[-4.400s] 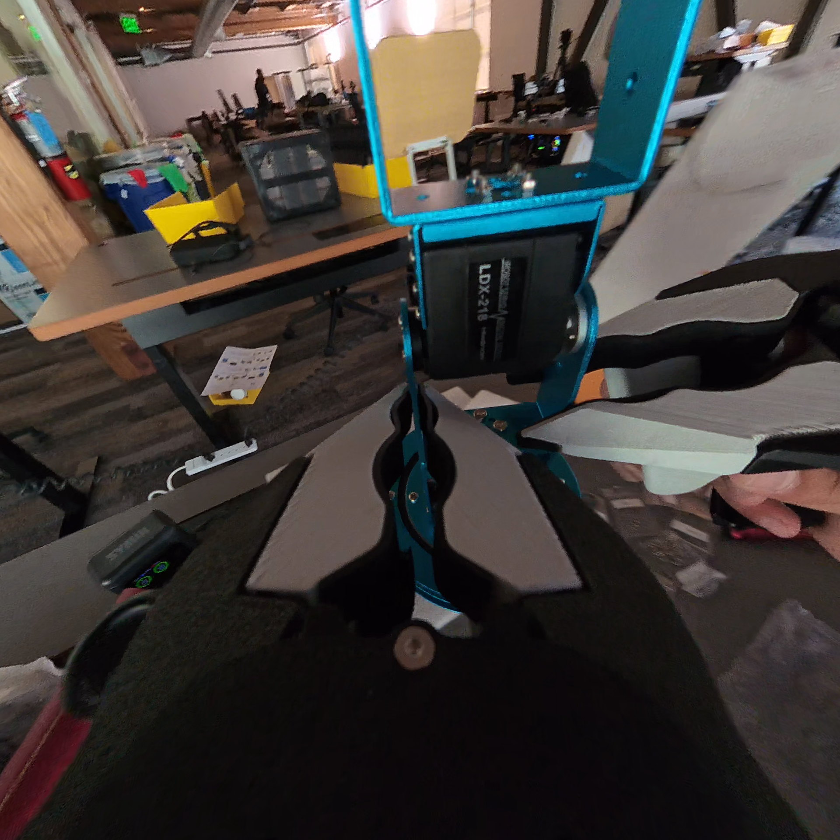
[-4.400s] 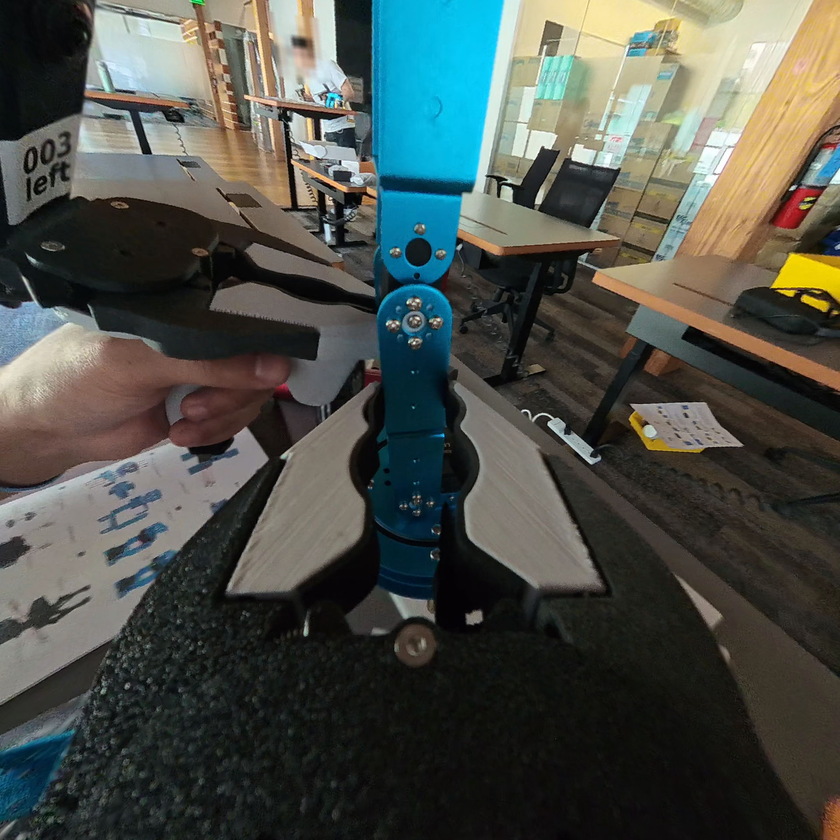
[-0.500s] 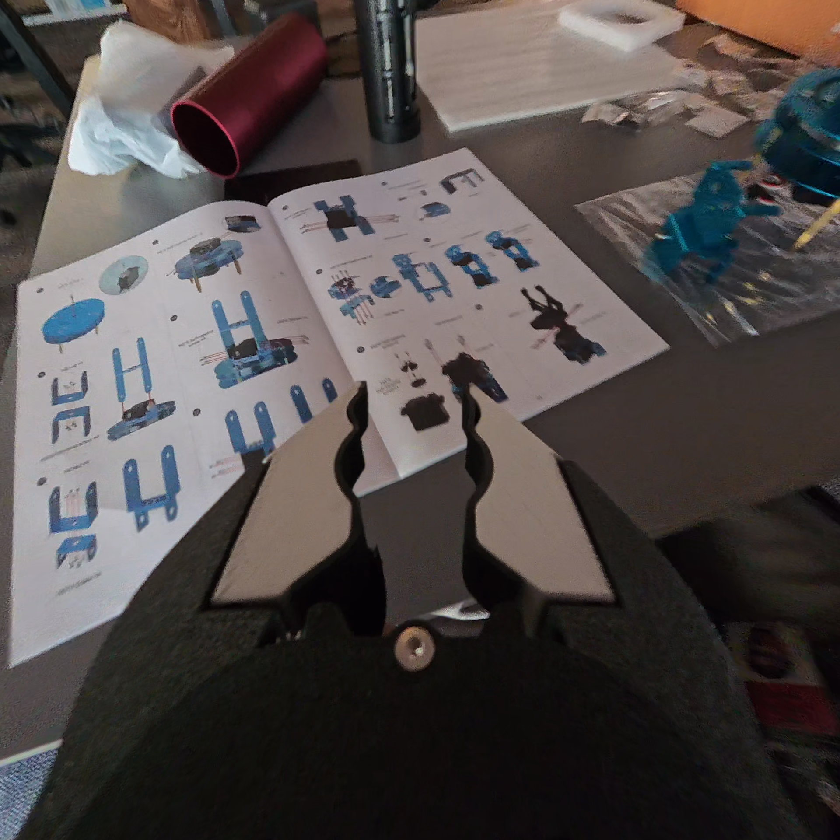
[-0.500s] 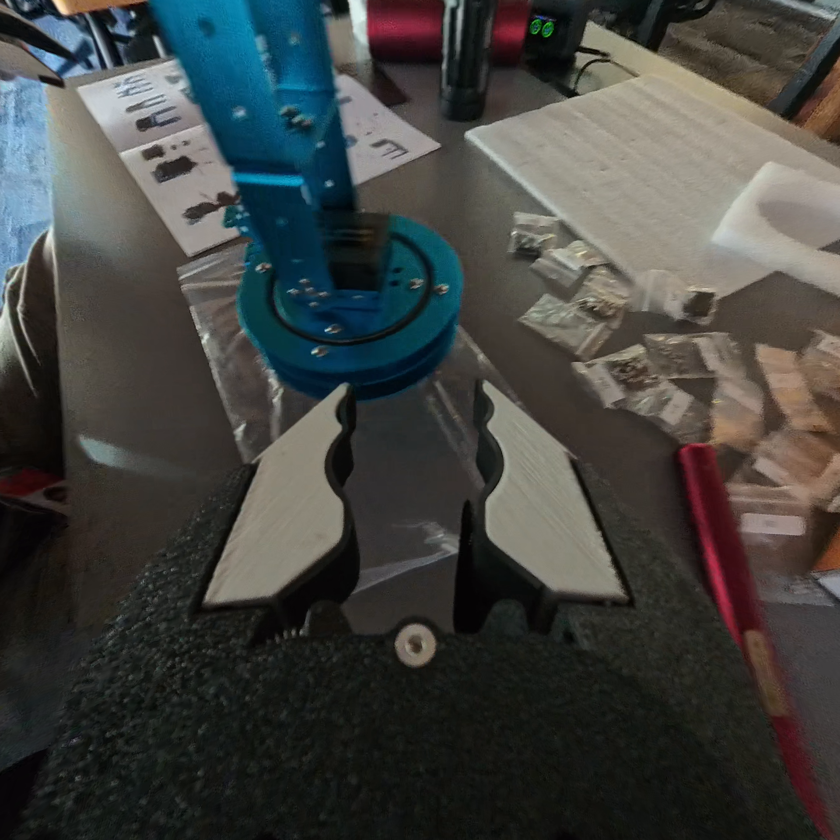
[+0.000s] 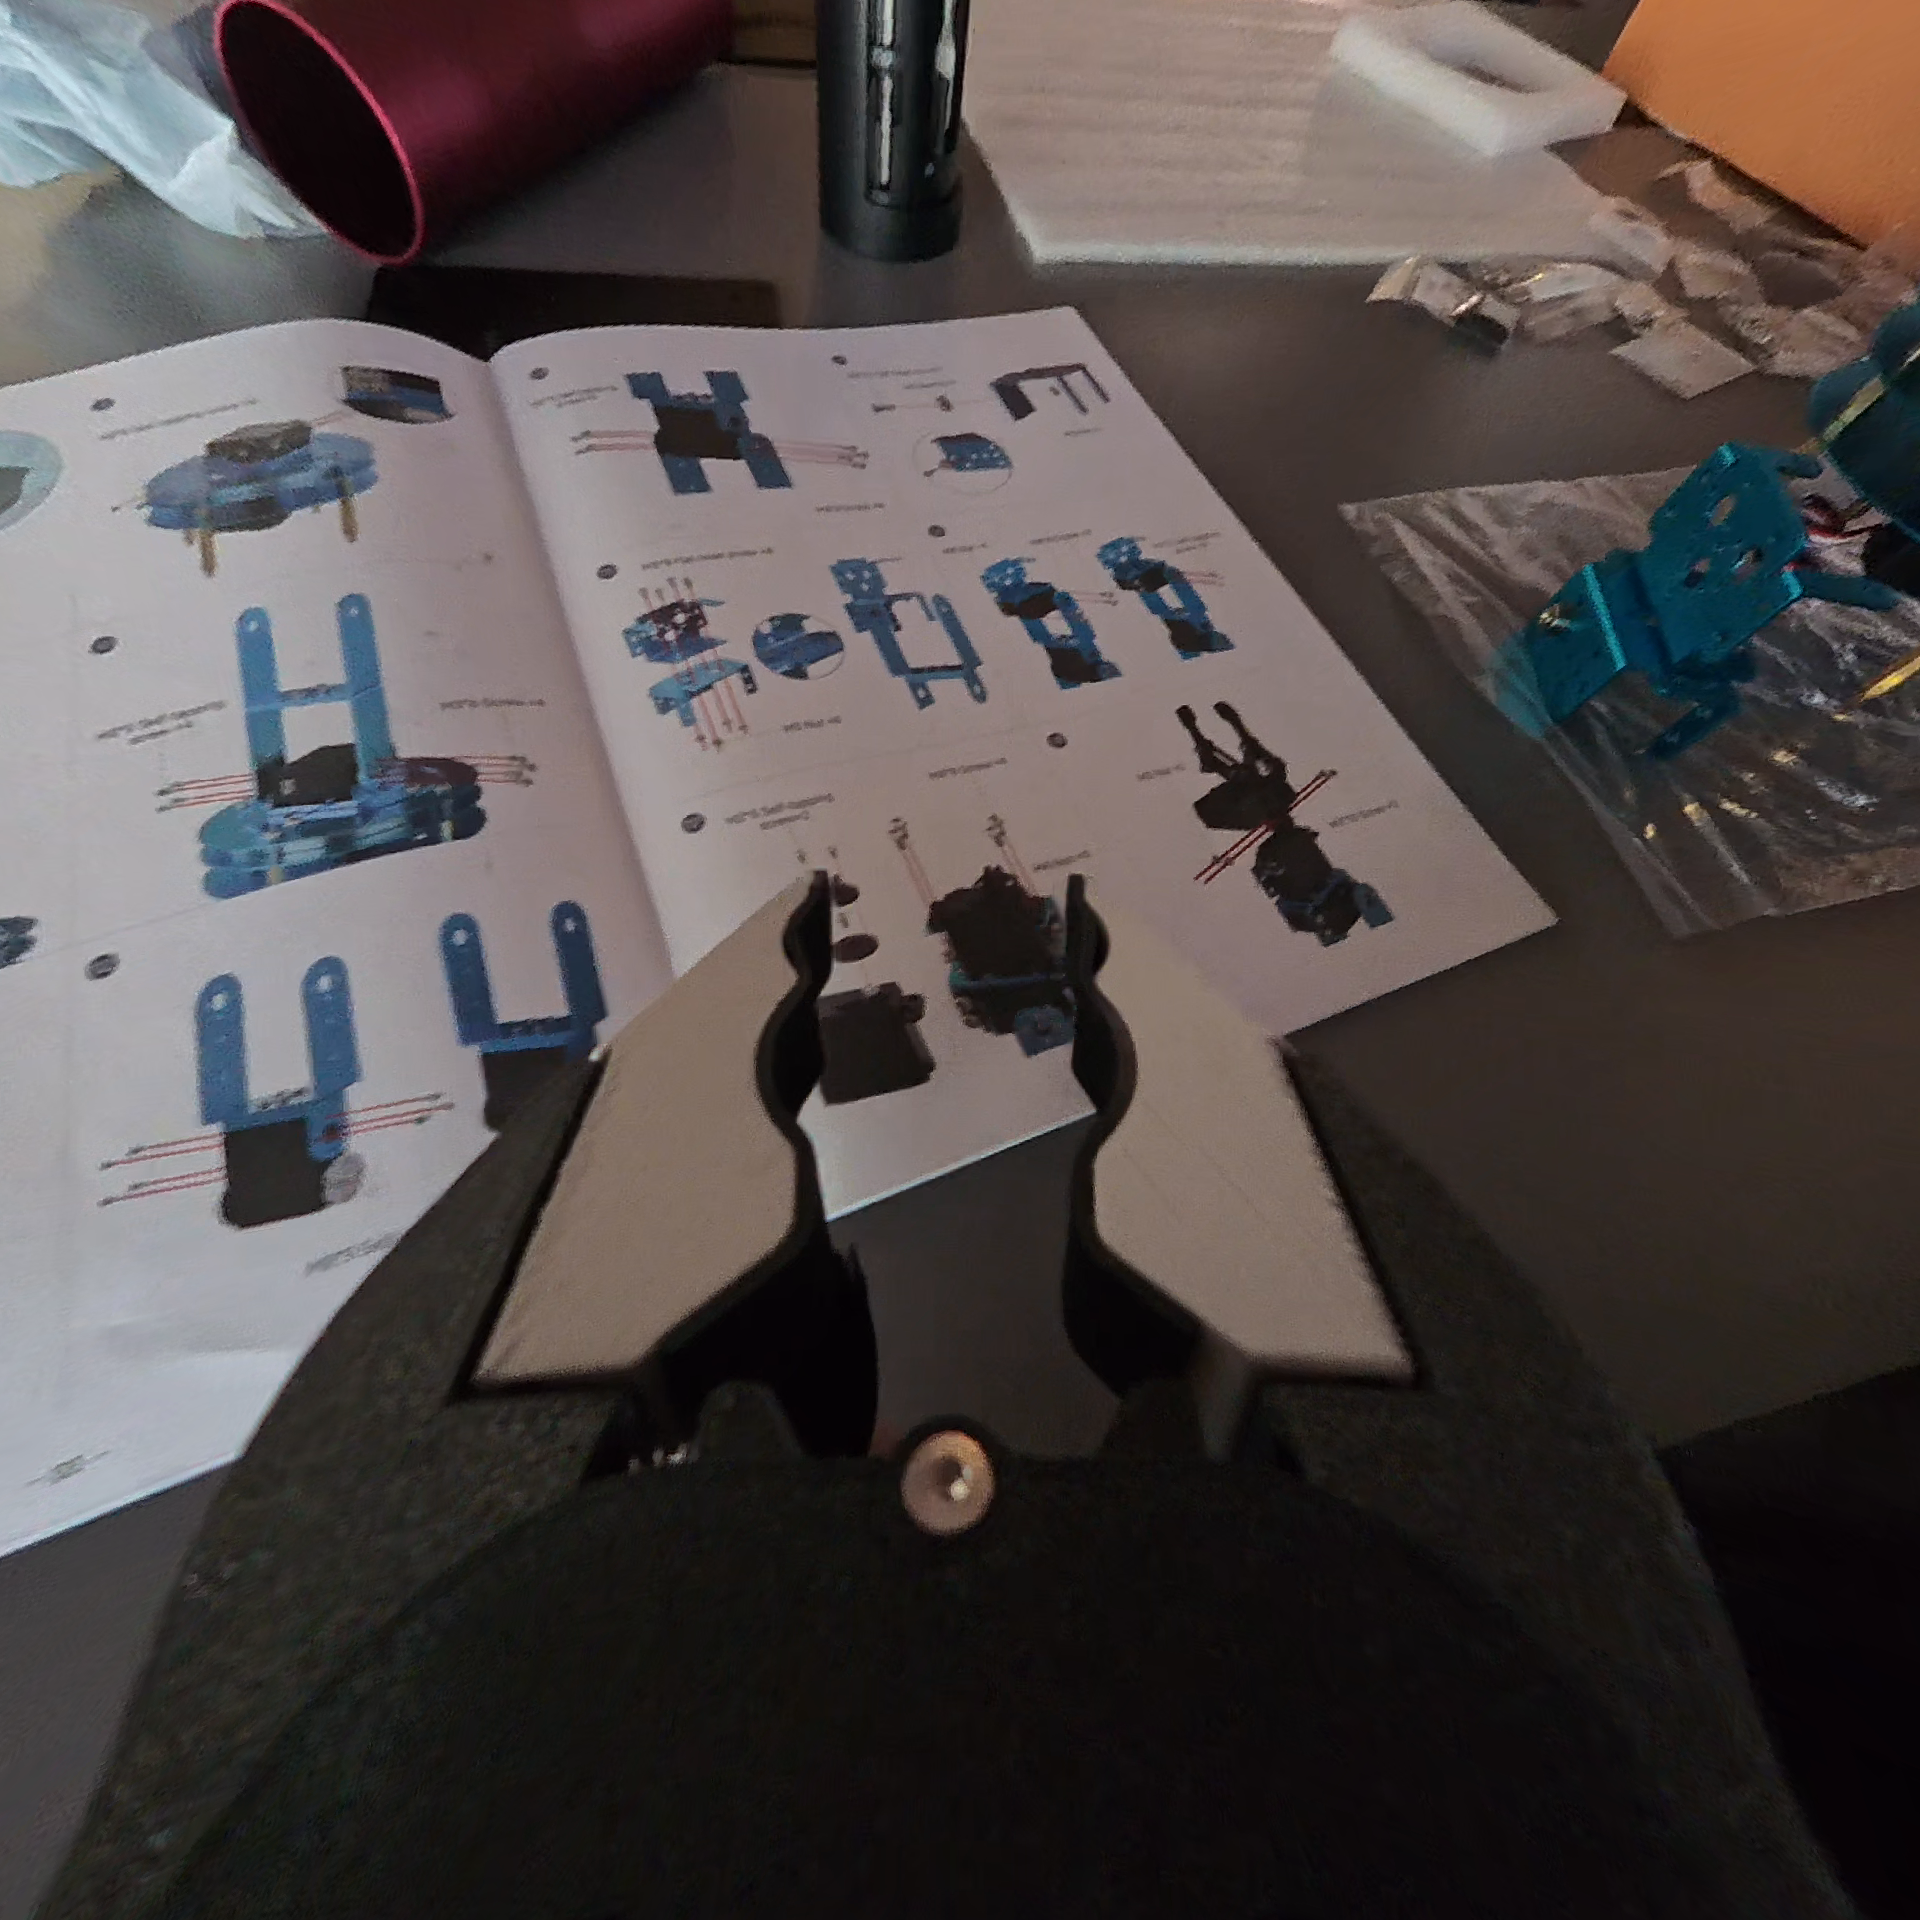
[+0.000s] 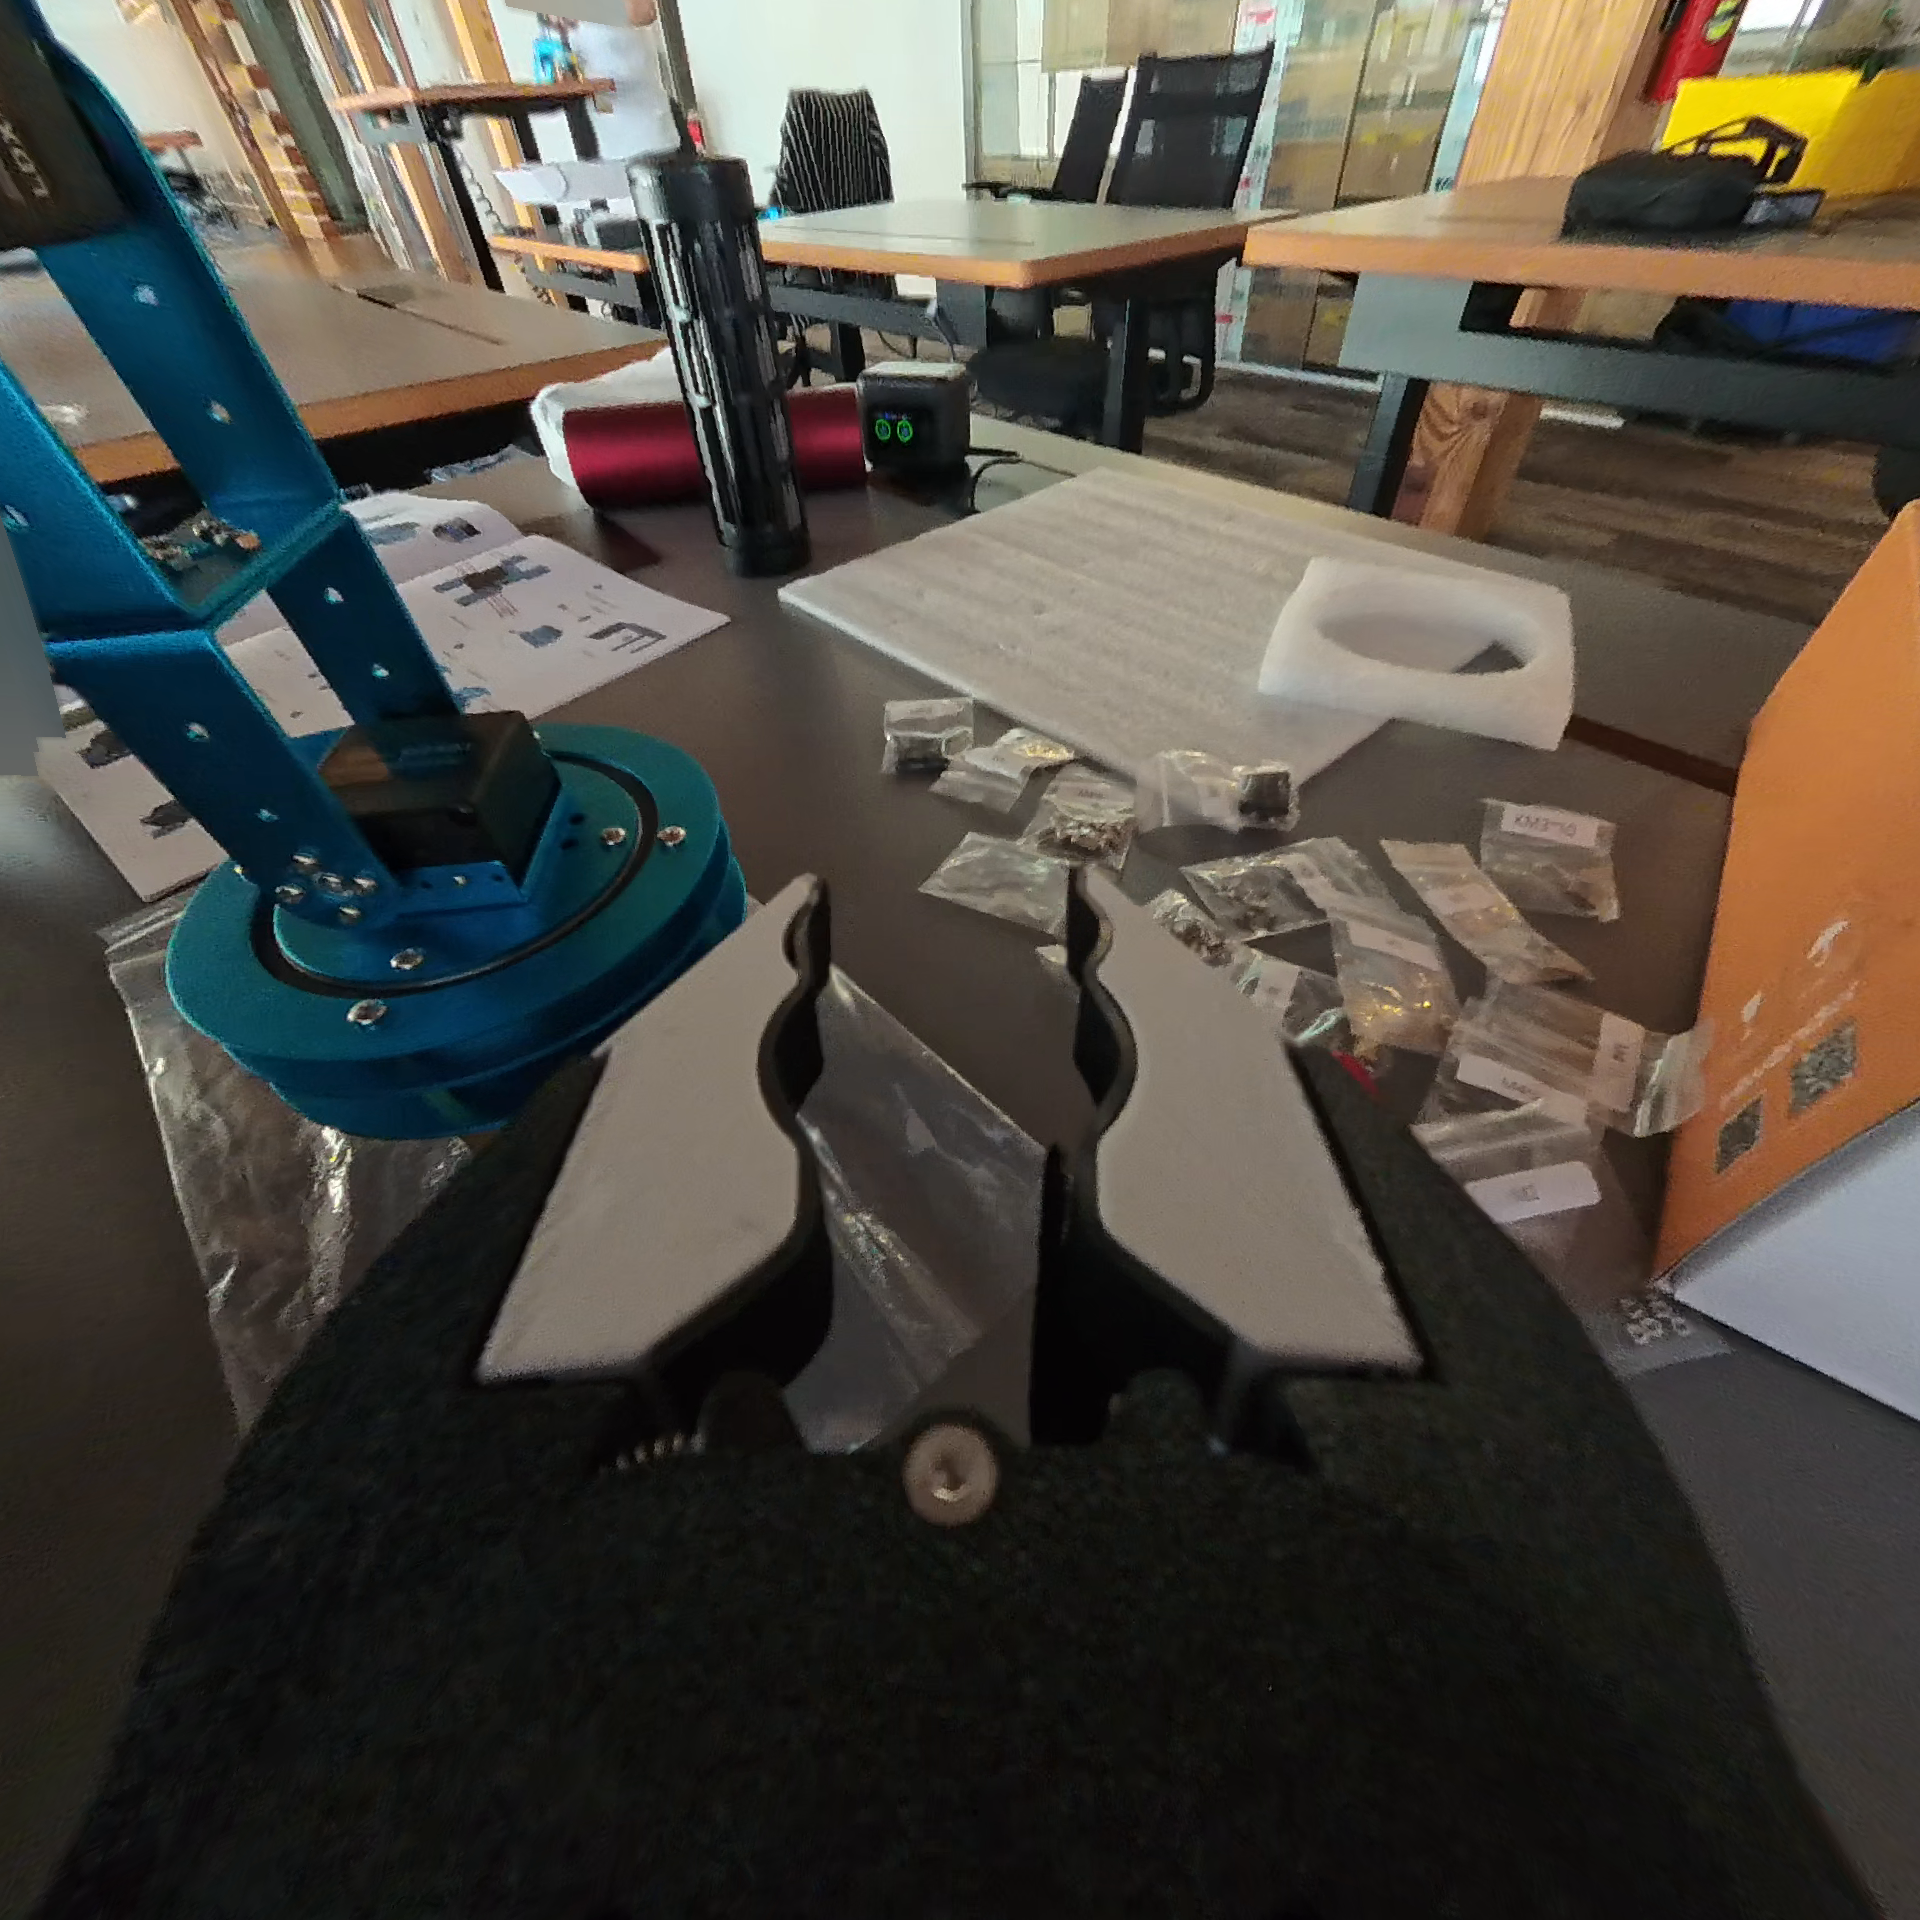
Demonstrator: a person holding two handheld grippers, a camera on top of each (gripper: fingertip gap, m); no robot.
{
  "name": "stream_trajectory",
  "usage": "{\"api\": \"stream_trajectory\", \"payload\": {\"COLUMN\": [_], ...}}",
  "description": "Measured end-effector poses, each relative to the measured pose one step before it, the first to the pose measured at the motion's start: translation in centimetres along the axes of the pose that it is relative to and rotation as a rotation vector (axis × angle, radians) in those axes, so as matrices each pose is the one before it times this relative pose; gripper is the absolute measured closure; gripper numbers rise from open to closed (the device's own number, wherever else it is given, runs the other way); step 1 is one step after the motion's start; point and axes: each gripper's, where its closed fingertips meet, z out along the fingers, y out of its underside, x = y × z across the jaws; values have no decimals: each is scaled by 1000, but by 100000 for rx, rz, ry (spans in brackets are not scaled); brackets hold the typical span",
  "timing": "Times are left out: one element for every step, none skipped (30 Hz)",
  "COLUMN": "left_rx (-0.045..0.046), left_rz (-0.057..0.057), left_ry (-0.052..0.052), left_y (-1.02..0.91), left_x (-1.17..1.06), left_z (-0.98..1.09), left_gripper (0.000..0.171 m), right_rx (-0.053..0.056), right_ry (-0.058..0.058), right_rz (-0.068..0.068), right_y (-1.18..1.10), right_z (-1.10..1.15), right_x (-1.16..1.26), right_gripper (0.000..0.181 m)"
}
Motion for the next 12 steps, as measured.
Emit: {"api": "stream_trajectory", "payload": {"left_rx": [947,105,-576,-1262,40,2503,2793,-1027,-2177,-400,1625,2200], "left_rz": [-1133,-1853,-2185,-1525,-385,157,89,-742,-939,-668,-554,-526], "left_ry": [1529,1539,615,-648,-1936,-2584,-2052,-110,1713,2260,895,52], "left_y": [-71,134,289,233,-107,-454,-459,92,254,70,-163,-247], "left_x": [433,364,149,-62,-258,-341,-317,-104,138,216,48,-62], "left_z": [283,331,374,306,143,52,91,185,200,10,-164,-208], "left_gripper": [127,125,125,125,123,122,122,122,121,118,116,116], "right_rx": [-1607,-1623,-887,-373,-902,-919,-809,-1126,-1064,-370,-204,-157], "right_ry": [-143,114,1032,839,388,844,180,-193,701,696,-9,-290], "right_rz": [-127,-650,-449,-7,-221,-722,-736,-755,-594,-110,568,1035], "right_y": [268,280,175,105,155,143,123,183,168,85,71,63], "right_z": [68,73,43,29,68,108,121,138,117,62,17,23], "right_x": [-127,-152,-33,-60,-94,-20,-78,-103,88,137,74,47], "right_gripper": [135,135,135,135,136,136,136,135,136,136,136,136]}}
